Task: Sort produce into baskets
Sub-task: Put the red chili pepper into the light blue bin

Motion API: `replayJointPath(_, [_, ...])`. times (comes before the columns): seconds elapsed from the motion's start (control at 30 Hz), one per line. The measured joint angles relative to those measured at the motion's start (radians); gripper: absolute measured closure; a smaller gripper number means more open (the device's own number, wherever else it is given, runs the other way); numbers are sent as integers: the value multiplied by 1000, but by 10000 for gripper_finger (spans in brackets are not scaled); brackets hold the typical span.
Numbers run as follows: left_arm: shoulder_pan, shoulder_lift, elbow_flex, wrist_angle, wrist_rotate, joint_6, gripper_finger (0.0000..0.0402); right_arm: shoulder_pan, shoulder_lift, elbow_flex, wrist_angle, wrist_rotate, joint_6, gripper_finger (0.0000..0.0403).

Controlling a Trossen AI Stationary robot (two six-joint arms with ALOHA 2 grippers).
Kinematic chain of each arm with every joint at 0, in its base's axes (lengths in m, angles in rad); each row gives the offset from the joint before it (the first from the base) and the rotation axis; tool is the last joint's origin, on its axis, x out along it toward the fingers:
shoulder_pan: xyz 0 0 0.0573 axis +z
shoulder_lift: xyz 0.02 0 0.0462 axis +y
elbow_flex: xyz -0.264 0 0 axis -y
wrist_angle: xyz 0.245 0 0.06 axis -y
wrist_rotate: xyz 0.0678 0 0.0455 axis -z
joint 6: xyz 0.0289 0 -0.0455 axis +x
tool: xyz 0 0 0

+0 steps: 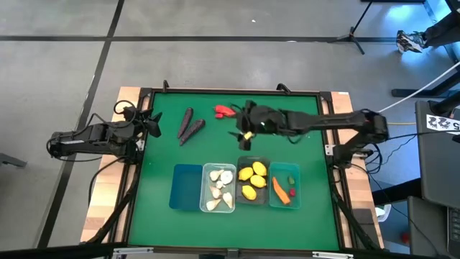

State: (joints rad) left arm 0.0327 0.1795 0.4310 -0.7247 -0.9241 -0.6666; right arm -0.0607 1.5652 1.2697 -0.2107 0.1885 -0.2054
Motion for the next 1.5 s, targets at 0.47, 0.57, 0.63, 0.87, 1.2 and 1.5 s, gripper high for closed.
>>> replayJointPath(0.47, [0,0,0,0,0,4,164,-204,388,-2,434,-73,15,111])
replayJointPath(0.57, [0,0,0,0,0,4,164,-238,456,4,509,-50,53,111])
replayJointPath(0.63, [0,0,0,1,0,4,164,-255,498,25,534,-56,79,111])
replayJointPath(0.87, [0,0,0,1,-2,4,164,-245,549,181,399,-6,187,111])
replayJointPath(1.2, [0,0,0,1,-2,4,164,-231,550,392,-52,9,177,111])
replayJointPath(1.5, [0,0,0,1,-2,4,164,-357,550,479,-462,-177,60,111])
